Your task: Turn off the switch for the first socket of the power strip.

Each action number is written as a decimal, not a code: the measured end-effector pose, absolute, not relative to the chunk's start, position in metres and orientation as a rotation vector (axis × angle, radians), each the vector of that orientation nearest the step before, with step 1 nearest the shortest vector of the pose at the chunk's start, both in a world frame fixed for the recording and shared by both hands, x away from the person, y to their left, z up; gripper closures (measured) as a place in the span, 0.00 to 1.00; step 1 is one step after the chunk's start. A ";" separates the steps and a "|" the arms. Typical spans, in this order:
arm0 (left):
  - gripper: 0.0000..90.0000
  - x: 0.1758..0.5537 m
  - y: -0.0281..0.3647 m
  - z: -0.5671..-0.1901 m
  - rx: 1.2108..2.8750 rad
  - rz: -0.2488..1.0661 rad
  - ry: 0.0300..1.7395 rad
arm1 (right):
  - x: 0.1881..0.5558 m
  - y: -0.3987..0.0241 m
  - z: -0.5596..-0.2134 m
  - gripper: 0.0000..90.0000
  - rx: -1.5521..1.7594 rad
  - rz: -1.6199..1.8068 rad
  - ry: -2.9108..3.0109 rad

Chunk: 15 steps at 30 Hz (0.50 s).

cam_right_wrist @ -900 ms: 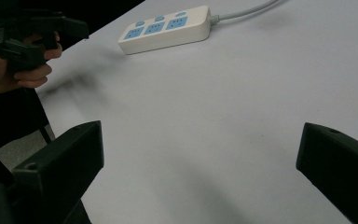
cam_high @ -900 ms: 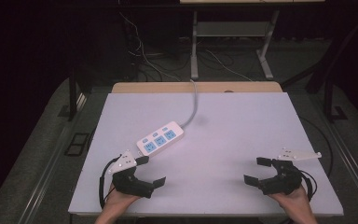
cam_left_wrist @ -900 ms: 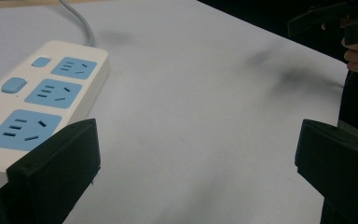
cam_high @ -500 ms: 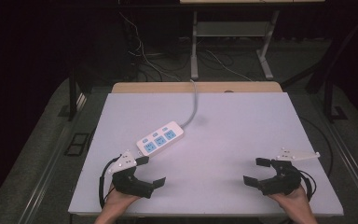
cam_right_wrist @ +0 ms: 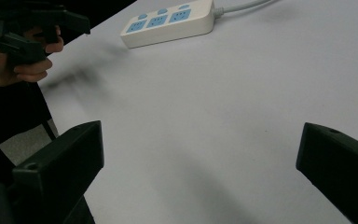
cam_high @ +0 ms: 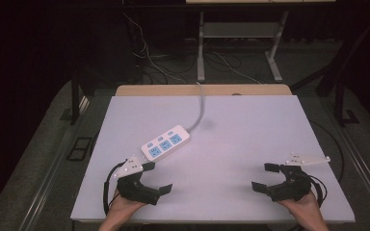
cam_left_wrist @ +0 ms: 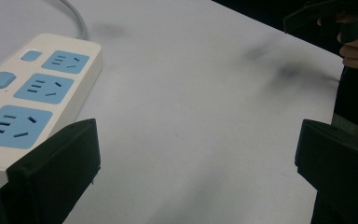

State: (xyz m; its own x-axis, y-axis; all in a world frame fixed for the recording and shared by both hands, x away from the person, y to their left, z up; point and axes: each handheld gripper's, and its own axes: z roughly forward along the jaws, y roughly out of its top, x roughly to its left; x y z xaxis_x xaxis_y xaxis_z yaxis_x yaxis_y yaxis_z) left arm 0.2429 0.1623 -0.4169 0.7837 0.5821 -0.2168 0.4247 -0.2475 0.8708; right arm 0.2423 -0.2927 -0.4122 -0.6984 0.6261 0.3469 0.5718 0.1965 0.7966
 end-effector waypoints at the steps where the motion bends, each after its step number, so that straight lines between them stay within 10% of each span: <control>1: 0.00 0.243 0.162 -0.416 1.886 0.180 0.764 | 0.242 -0.293 -0.412 0.00 1.195 1.548 2.391; 15: 0.00 0.244 0.162 -0.408 1.923 0.146 0.772 | 0.242 -0.290 -0.414 0.00 1.178 1.528 2.421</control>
